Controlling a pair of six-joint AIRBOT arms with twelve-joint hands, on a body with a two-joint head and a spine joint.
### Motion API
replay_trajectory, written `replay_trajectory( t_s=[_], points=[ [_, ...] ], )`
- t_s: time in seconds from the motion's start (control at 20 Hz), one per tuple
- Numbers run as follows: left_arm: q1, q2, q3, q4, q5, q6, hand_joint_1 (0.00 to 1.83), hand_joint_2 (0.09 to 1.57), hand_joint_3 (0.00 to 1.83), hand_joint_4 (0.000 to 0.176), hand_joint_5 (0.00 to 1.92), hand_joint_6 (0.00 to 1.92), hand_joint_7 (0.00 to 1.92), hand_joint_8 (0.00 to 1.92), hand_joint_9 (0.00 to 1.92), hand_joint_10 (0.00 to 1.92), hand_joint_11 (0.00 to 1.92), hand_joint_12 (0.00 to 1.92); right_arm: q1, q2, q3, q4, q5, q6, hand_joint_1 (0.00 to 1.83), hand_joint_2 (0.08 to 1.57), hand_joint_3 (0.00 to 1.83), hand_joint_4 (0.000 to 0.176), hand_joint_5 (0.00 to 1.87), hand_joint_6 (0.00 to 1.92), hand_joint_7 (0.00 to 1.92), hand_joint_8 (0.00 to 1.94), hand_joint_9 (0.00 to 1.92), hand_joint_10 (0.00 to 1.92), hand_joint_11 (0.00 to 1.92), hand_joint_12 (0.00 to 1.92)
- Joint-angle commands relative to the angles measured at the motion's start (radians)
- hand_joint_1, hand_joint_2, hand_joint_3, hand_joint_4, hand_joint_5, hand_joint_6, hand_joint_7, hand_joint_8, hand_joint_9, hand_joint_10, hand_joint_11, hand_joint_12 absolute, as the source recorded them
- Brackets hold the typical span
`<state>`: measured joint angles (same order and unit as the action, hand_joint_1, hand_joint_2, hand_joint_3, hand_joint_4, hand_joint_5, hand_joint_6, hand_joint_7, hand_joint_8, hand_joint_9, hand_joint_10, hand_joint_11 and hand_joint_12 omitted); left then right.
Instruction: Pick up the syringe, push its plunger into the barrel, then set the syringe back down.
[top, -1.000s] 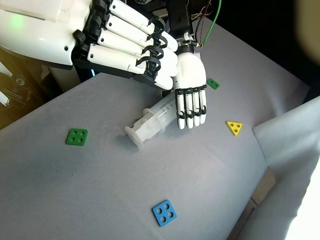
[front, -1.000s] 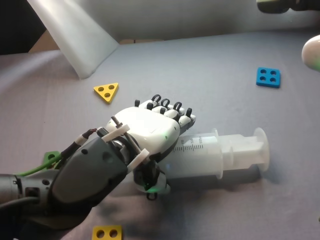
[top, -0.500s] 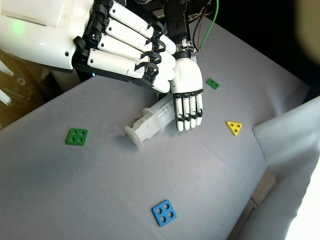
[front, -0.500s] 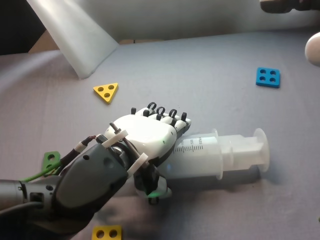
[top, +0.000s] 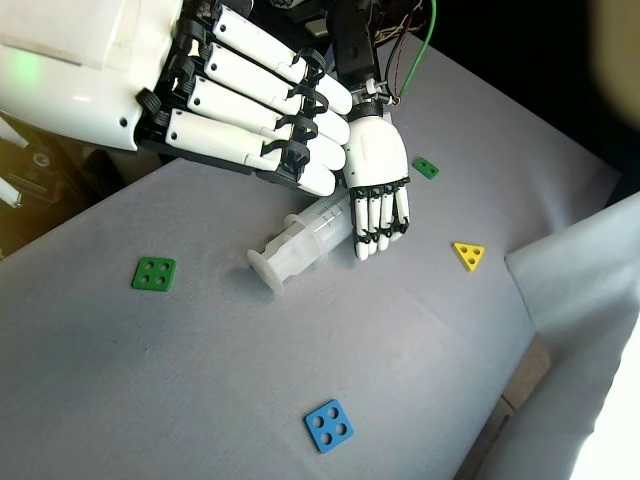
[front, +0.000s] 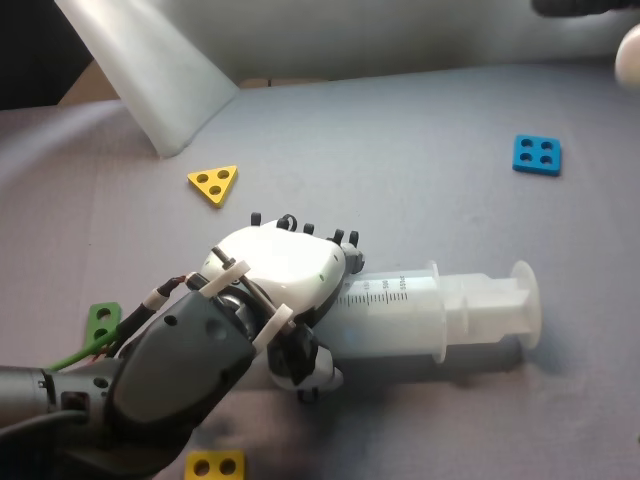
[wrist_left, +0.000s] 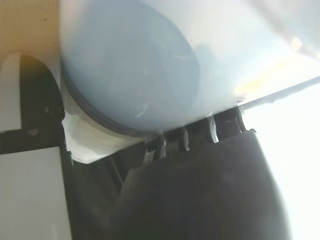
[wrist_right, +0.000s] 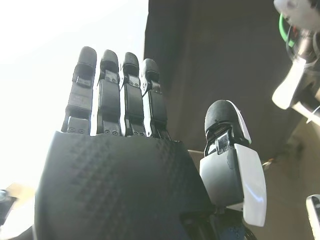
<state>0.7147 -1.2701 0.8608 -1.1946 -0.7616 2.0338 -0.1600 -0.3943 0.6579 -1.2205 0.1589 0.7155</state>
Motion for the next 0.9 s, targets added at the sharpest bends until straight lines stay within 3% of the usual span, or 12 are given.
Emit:
replay_trajectory(
  t_s=[0.0, 0.05, 0.1, 0.2, 0.3, 0.45, 0.55, 0.65, 0.7, 0.85],
  points=[
    [0.004, -0.009, -0.006, 0.033, -0.015, 0.009, 1.34, 1.13, 0.00, 0.000, 0.80, 1.04, 1.02, 0.92, 0.89, 1.02, 0.55, 0.94, 0.011, 0.002, -0.003, 0.031, -0.017, 0.045, 0.00, 1.26, 0.00, 0.000, 0.30, 0.01, 0.29, 0.00, 0.22, 0.01, 0.00, 0.53],
    [0.004, -0.009, -0.009, 0.033, -0.017, 0.009, 1.37, 1.13, 0.00, 0.000, 0.92, 0.91, 0.94, 1.09, 0.88, 1.19, 0.66, 0.96, 0.010, 0.002, -0.003, 0.031, -0.039, 0.073, 0.00, 1.27, 0.00, 0.000, 0.29, 0.00, 0.27, 0.00, 0.21, 0.00, 0.00, 0.50],
    [0.004, -0.009, -0.011, 0.033, -0.019, 0.009, 1.37, 1.13, 0.00, 0.000, 0.96, 0.88, 0.91, 1.17, 0.87, 1.22, 0.72, 0.95, 0.010, 0.002, -0.003, 0.031, -0.056, 0.095, 0.00, 1.27, 0.00, 0.000, 0.28, 0.00, 0.26, 0.00, 0.20, 0.00, 0.00, 0.50],
    [0.002, -0.009, -0.013, 0.037, -0.024, 0.007, 1.37, 1.12, 0.00, 0.000, 1.01, 0.82, 0.93, 1.14, 0.86, 1.22, 0.74, 0.98, 0.010, 0.002, -0.003, 0.031, -0.075, 0.134, 0.00, 1.27, 0.00, 0.000, 0.30, 0.00, 0.29, 0.00, 0.22, 0.01, 0.00, 0.54],
    [0.000, -0.008, -0.012, 0.056, -0.029, -0.005, 1.37, 1.14, 0.00, 0.000, 1.02, 0.77, 0.87, 1.26, 0.82, 1.27, 0.72, 1.02, 0.008, 0.002, -0.003, 0.031, -0.099, 0.184, 0.00, 1.27, 0.00, 0.000, 0.30, 0.00, 0.28, 0.00, 0.21, 0.00, 0.00, 0.51],
    [-0.002, -0.007, -0.012, 0.059, -0.029, -0.006, 1.37, 1.15, 0.00, 0.000, 0.93, 0.85, 0.83, 1.29, 0.85, 1.30, 0.71, 1.02, 0.007, 0.002, -0.003, 0.031, -0.109, 0.201, 0.00, 1.27, 0.00, 0.000, 0.29, 0.00, 0.27, 0.00, 0.21, 0.00, 0.00, 0.50],
    [-0.017, -0.001, -0.015, 0.066, -0.029, -0.011, 1.35, 1.19, 0.00, 0.000, 0.93, 0.89, 0.72, 1.43, 0.73, 1.44, 0.68, 1.04, 0.002, 0.002, -0.004, 0.031, -0.199, 0.378, 0.00, 1.27, 0.00, 0.000, 0.30, 0.00, 0.27, 0.00, 0.20, 0.00, 0.00, 0.46],
    [-0.035, 0.006, -0.019, 0.066, -0.029, -0.016, 1.35, 1.20, 0.00, 0.000, 0.93, 0.89, 0.70, 1.46, 0.71, 1.46, 0.68, 1.05, -0.001, 0.002, -0.004, 0.031, -0.282, 0.510, 0.00, 1.27, 0.00, 0.000, 0.30, 0.00, 0.27, 0.00, 0.20, 0.00, 0.00, 0.46],
    [-0.052, 0.010, -0.021, 0.066, -0.029, -0.022, 1.36, 1.16, 0.00, 0.000, 0.88, 0.99, 0.82, 1.33, 0.84, 1.27, 0.76, 0.98, -0.001, 0.002, -0.004, 0.031, -0.330, 0.538, 0.00, 1.27, 0.00, 0.000, 0.32, 0.01, 0.29, 0.01, 0.23, 0.01, 0.00, 0.54],
    [-0.094, 0.019, -0.030, 0.069, -0.017, -0.030, 1.35, 1.20, 0.00, 0.000, 0.77, 1.12, 0.78, 1.43, 0.80, 1.34, 0.75, 0.95, -0.003, 0.002, -0.008, 0.031, -0.344, 0.539, 0.00, 1.26, 0.00, 0.000, 0.32, 0.00, 0.30, 0.00, 0.23, 0.01, 0.00, 0.53]
  ],
)
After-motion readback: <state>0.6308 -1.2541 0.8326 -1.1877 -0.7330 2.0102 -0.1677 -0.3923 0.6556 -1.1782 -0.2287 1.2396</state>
